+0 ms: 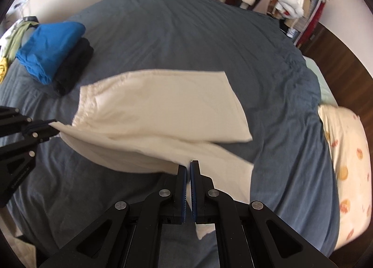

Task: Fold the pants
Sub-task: 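Grasp the waistband with the left gripper while the right gripper grasps the leg hem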

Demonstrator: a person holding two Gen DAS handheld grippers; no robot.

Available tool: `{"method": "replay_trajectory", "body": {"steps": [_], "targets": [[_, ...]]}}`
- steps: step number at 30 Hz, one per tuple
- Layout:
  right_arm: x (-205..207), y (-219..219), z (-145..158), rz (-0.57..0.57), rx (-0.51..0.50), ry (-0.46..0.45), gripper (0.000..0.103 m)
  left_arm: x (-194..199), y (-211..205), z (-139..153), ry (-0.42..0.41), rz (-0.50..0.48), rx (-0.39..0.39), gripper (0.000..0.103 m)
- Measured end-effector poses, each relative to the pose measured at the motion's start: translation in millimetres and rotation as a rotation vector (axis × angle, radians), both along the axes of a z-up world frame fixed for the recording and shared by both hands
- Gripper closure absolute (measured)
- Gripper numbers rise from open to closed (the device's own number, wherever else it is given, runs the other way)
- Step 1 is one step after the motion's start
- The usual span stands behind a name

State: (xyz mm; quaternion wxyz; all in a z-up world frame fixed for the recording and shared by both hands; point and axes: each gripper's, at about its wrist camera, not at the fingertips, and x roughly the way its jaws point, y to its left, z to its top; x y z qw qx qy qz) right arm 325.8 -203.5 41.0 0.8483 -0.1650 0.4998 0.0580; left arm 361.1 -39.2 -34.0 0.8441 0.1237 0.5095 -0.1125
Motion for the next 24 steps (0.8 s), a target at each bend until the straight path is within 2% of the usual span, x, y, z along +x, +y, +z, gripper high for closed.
{"method": "replay_trajectory", "body": {"steps": [3, 5, 12, 24], "targets": [[22.0, 7.6, 9.2, 0.025, 0.006, -0.014, 0.100, 12.0, 7.5, 3.7, -0.022, 0.005, -0.029, 0.100], [35.1, 12.6, 11.2, 0.032, -0.016, -0.022, 0.100, 21.5, 8.6, 6.0, -0.031, -0.004, -0.021, 0.100], [79.1, 27.1, 11.8, 0.055, -0.033, -0.038, 0.100, 57.3, 25.4, 4.5, -0.019, 0.001, -0.052, 0.100], [157.5, 45.3, -23.0, 0.125, -0.070, -0.011, 0.100, 118.8, 42.1, -24.6, 0.016, 0.041, -0.101, 0.100]]}}
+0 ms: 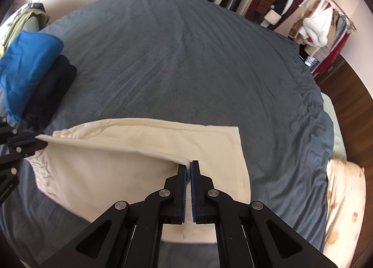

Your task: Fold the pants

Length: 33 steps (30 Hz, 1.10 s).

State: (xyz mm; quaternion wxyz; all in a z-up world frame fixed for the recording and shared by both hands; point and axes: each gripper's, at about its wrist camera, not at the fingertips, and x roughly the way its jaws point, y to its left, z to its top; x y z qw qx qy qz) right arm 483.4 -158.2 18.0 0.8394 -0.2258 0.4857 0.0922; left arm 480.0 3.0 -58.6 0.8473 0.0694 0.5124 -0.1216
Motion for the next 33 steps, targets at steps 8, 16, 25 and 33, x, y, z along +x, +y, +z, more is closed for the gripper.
{"method": "replay_trajectory", "body": {"steps": [8, 16, 25, 33], "targets": [[46.0, 3.0, -29.1, -0.001, 0.009, 0.027, 0.100, 37.2, 6.0, -26.2, 0.042, 0.030, 0.006, 0.100], [78.2, 17.6, -67.0, 0.028, -0.003, 0.062, 0.100, 56.9, 11.6, -56.6, 0.100, 0.045, 0.026, 0.099], [98.8, 31.1, -97.1, 0.041, -0.015, 0.087, 0.100, 67.6, 16.8, -77.8, 0.137, 0.066, 0.027, 0.099], [111.7, 35.2, -115.9, 0.053, -0.024, 0.131, 0.099, 71.5, 18.6, -90.5, 0.169, 0.084, 0.025, 0.098]]}}
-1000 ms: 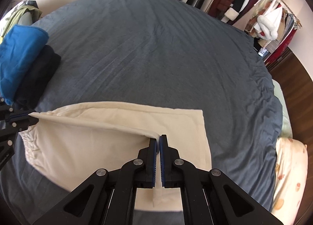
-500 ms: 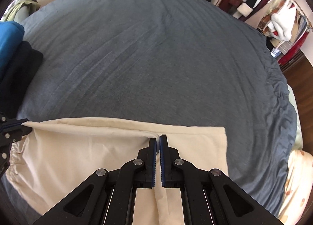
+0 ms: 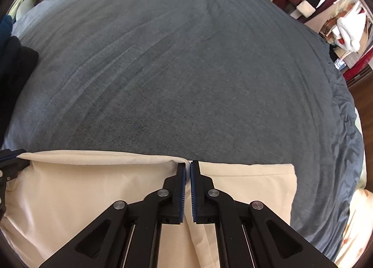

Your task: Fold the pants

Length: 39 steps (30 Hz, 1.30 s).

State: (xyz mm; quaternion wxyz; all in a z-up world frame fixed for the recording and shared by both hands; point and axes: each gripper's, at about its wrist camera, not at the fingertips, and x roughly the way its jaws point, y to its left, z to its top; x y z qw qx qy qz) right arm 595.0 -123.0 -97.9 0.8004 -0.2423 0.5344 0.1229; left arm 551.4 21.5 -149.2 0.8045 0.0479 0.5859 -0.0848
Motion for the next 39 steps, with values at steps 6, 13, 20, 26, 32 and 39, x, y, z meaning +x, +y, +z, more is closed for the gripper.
{"method": "replay_trajectory", "body": {"steps": [6, 13, 20, 26, 32, 39], "targets": [[5.0, -9.3, 2.0, -0.058, 0.038, 0.003, 0.076, 6.1, 7.8, -0.4, -0.002, 0.044, 0.008, 0.083], [-8.8, -15.6, 35.3, -0.104, 0.083, -0.065, 0.068, 3.2, 10.9, 25.4, -0.046, 0.042, 0.001, 0.081], [-56.1, -31.8, 89.2, -0.202, 0.202, -0.155, 0.068, -24.0, -1.5, 84.7, -0.179, -0.051, -0.084, 0.081], [-99.5, -52.3, 124.5, -0.270, 0.238, -0.228, 0.068, -33.7, -23.0, 127.0, -0.257, -0.155, -0.126, 0.081], [-127.6, -77.0, 148.9, -0.355, 0.273, -0.272, 0.068, -37.7, -61.3, 141.9, -0.288, -0.304, -0.113, 0.080], [-147.7, -118.6, 145.6, -0.497, 0.267, -0.276, 0.068, -45.0, -111.3, 131.4, -0.288, -0.531, -0.068, 0.075]]}}
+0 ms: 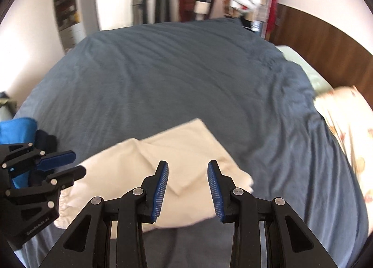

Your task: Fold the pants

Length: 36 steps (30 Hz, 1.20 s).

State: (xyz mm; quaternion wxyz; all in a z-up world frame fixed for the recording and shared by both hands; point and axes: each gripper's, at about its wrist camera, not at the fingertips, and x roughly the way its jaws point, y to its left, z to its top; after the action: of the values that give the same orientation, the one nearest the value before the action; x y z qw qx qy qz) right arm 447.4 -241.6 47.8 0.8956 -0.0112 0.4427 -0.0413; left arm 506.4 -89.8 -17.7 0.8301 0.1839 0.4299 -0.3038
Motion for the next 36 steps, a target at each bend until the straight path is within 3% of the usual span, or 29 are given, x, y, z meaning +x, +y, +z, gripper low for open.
{"method": "replay_trajectory", "body": {"steps": [7, 18, 24, 34, 36], "targets": [[-17.9, -52.1, -23.5, -0.162, 0.027, 0.007, 0.068, -6.6, -49.7, -37.0, -0.053, -0.234, 0.129, 0.071], [-26.5, -96.3, -83.5, -0.311, 0.141, 0.106, 0.068, -3.5, -99.9, -94.1, -0.121, -0.457, 0.289, 0.064], [-21.3, -104.0, -100.3, -0.353, 0.199, 0.107, 0.068, -0.5, -115.9, -107.3, -0.170, -0.513, 0.331, 0.064], [-4.0, -126.1, -116.2, -0.426, 0.284, 0.075, 0.068, 10.5, -125.5, -115.5, -0.181, -0.532, 0.340, 0.064], [-2.3, -126.2, -117.7, -0.427, 0.285, 0.077, 0.068, 13.2, -126.2, -116.8, -0.167, -0.532, 0.340, 0.070]]}}
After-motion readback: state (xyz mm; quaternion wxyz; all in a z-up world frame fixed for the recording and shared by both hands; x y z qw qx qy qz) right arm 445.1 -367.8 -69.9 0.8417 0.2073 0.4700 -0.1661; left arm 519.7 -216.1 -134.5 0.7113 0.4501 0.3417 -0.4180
